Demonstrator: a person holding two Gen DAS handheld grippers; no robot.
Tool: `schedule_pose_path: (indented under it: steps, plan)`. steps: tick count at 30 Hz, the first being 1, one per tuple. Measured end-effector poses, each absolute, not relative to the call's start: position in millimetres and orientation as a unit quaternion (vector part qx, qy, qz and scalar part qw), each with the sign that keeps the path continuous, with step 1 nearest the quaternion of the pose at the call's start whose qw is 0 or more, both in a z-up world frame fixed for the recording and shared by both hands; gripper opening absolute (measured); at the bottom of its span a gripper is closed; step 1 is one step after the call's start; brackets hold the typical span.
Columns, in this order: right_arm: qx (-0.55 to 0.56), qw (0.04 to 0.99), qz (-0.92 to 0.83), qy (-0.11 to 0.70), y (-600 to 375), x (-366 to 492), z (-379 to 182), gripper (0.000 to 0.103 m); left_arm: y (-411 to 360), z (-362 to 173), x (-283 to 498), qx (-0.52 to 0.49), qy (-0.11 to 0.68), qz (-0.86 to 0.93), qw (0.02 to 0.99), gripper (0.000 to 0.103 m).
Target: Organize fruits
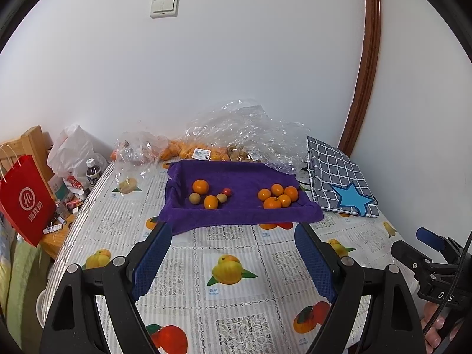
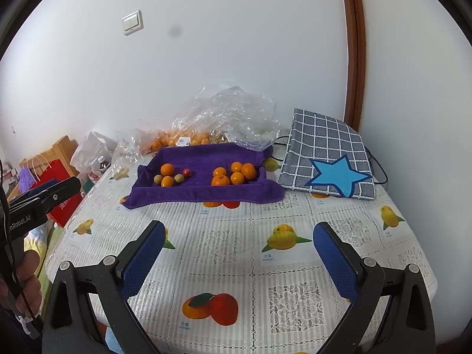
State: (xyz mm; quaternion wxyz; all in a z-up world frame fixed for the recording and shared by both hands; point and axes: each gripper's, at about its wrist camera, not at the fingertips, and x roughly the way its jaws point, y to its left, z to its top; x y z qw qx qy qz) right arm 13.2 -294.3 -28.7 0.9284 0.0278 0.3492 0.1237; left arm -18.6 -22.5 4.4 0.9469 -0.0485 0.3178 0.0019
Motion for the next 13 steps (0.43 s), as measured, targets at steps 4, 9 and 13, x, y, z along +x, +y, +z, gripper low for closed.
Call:
schedule_pose_path:
  steps: [4, 9, 13]
  plan:
    - [0.026, 0.928, 0.121, 0.35, -295.0, 13.1, -29.3, 0.1, -21.6, 3.7, -18.6, -0.048, 0.318, 0.002, 0.947, 0.085]
    - [0.017, 0.929, 0.126, 0.348, -292.2, 13.8, -28.6, 0.1, -21.9, 3.4, -18.0, -0.05, 0.319, 0.003, 0.947, 0.085]
    - [0.016, 0.927, 0.137, 0.349, -288.7, 17.7, -28.3, 0.1, -22.0, 0.7, -13.6, -0.044, 0.317, 0.012, 0.947, 0.085]
